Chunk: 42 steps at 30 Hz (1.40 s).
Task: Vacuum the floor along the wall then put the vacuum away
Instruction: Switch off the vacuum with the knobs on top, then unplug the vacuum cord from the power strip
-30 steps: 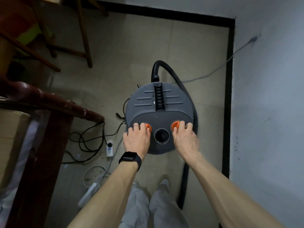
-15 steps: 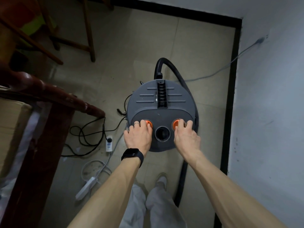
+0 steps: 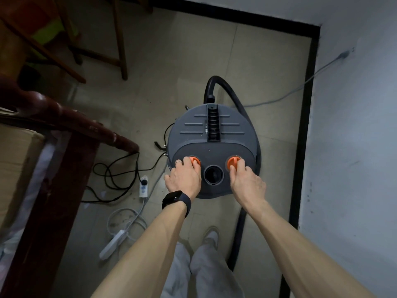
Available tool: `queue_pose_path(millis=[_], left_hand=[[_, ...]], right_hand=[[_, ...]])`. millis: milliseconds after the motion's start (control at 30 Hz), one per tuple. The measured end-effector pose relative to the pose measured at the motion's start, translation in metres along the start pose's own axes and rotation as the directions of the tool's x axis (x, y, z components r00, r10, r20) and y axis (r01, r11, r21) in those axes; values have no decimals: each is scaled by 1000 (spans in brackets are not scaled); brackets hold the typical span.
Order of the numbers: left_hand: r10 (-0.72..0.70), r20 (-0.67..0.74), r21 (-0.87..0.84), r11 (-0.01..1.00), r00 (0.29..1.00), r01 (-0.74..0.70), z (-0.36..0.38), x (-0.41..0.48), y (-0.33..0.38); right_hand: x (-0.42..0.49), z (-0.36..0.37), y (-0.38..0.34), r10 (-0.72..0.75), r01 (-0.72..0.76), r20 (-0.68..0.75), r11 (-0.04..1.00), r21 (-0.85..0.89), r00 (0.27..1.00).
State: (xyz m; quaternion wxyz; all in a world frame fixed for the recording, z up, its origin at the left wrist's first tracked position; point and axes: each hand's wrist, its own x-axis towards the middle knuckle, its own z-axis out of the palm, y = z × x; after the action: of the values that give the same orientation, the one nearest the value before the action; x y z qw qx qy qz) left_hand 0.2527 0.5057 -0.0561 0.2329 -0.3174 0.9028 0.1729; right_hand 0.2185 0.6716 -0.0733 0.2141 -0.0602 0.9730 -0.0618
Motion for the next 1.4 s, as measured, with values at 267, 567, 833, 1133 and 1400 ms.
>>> queue_pose_path(millis=[267, 567, 833, 1133, 1400], left_hand=[[-9, 33, 8, 1000, 999, 9, -5, 2, 1], [-28, 83, 21, 999, 996, 27, -12, 3, 4], [-1, 92, 55, 998, 996, -4, -16, 3, 2], [185, 69, -126, 976, 980, -176, -7, -21, -39], [175, 103, -210, 966, 979, -150, 13, -56, -108]], right_hand=[[3, -3, 3, -109, 111, 16, 981, -160, 994], [2, -5, -2, -97, 102, 33, 970, -222, 995], [2, -12, -3, -20, 27, 93, 997, -72, 995], [-23, -6, 5, 98, -154, 152, 893, 422, 983], [-99, 12, -39, 18, -96, 129, 776, 623, 991]])
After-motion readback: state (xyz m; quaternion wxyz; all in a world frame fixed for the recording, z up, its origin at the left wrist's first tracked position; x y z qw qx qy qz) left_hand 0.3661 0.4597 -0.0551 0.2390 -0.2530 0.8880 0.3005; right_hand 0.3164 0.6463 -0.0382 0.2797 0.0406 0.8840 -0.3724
